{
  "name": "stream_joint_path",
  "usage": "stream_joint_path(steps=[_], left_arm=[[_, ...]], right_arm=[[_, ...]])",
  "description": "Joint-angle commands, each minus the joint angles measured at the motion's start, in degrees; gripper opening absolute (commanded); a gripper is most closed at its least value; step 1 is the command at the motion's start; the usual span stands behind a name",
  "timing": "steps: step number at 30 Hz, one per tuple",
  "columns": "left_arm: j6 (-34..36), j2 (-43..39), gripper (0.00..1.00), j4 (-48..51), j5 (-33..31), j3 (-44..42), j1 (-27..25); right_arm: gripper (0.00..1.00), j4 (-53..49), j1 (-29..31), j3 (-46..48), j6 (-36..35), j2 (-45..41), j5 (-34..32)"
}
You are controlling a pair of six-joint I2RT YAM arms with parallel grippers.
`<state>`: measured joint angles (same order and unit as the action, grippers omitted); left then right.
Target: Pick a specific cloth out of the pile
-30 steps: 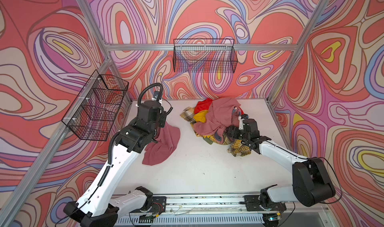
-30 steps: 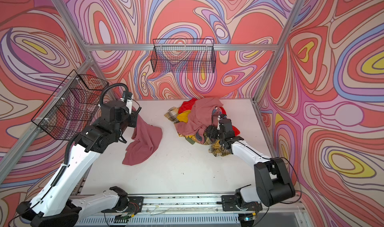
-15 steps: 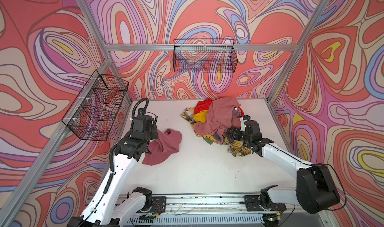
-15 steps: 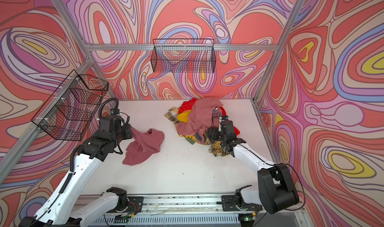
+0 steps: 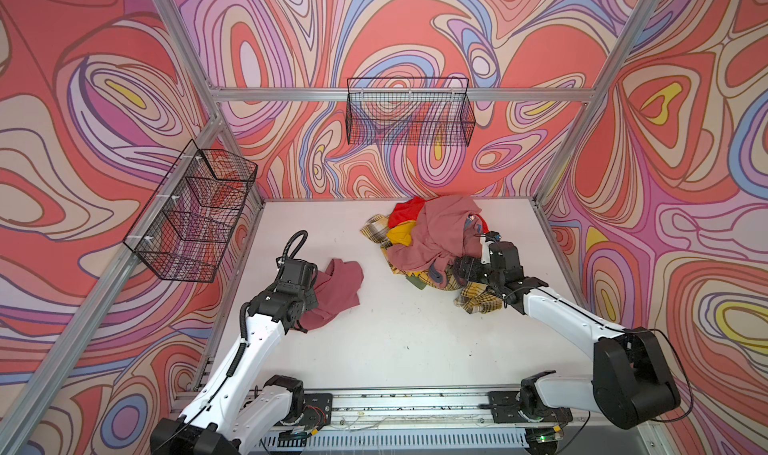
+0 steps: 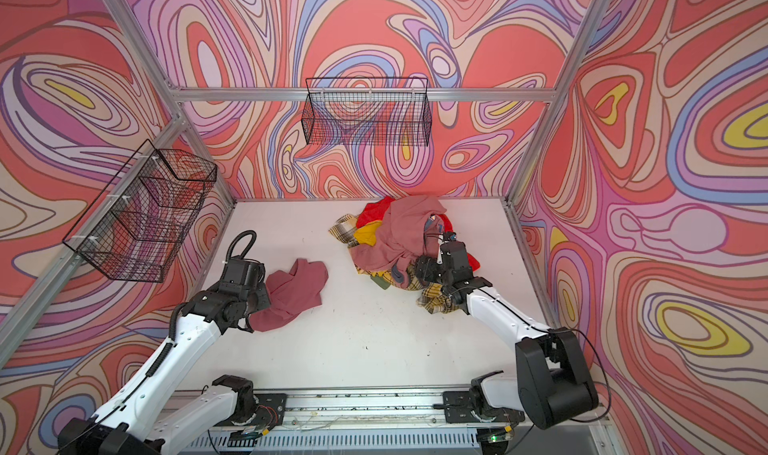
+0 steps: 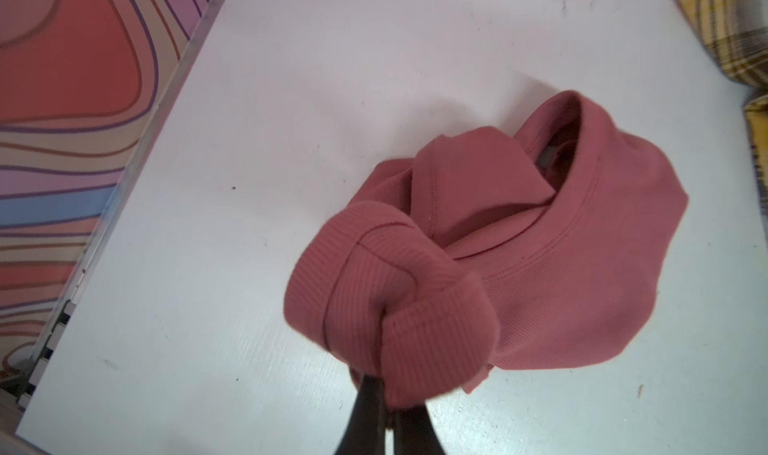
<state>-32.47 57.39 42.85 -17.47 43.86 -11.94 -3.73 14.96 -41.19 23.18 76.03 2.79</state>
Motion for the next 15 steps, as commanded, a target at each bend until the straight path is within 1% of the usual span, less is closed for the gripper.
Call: stream_joint_path(steps=[1, 4, 5, 6, 7, 8, 9, 10, 11, 12, 15], left_arm=[[-6.01, 2.41, 0.0, 1.62, 0.55, -1.09, 0.39], [-8.45, 4.01, 0.0, 1.13, 1.81, -2.13, 0.37], [-8.73, 4.37, 0.02, 0.9, 2.34, -2.46, 0.38], [-9.51, 4.72, 0.12, 1.0, 2.6, -2.66, 0.34], [-10.16, 4.83, 0.31, 1.18, 2.69, -2.93, 0.34], [-10.66, 4.92, 0.48, 1.39, 2.73, -3.07, 0.35], [-11.38, 4.8, 0.6, 1.96, 2.47, -3.14, 0.35], [-12.1, 4.33, 0.67, 2.4, 1.83, -3.25, 0.36], [-12.62, 3.83, 0.72, 2.73, 1.3, -3.33, 0.4], [-13.04, 3.06, 0.74, 3.19, 0.55, -3.34, 0.39], [-15.04, -0.13, 0.76, 5.09, -2.35, -2.66, 0.27]], right_arm=[[0.88, -0.3, -0.37, 0.31, -0.88, -1.28, -0.69], [0.88, 0.03, -0.37, 0.39, -0.8, -0.79, -0.53], [0.88, 0.16, -0.37, 0.3, -0.85, -0.6, -0.42], [0.88, 0.13, -0.37, 0.32, -0.87, -0.46, -0.42], [0.88, 0.17, -0.37, 0.31, -0.73, -0.38, -0.39], [0.88, 0.13, -0.37, 0.28, -0.82, -0.4, -0.47], [0.88, 0.12, -0.36, 0.35, -0.81, -0.36, -0.63], [0.88, 0.1, -0.37, 0.28, -0.88, -0.39, -0.76], [0.88, 0.05, -0.37, 0.24, -0.93, -0.44, -0.83], [0.88, 0.04, -0.37, 0.26, -0.94, -0.43, -0.89], [0.88, -0.24, -0.37, 0.1, -1.35, -0.38, -1.26]])
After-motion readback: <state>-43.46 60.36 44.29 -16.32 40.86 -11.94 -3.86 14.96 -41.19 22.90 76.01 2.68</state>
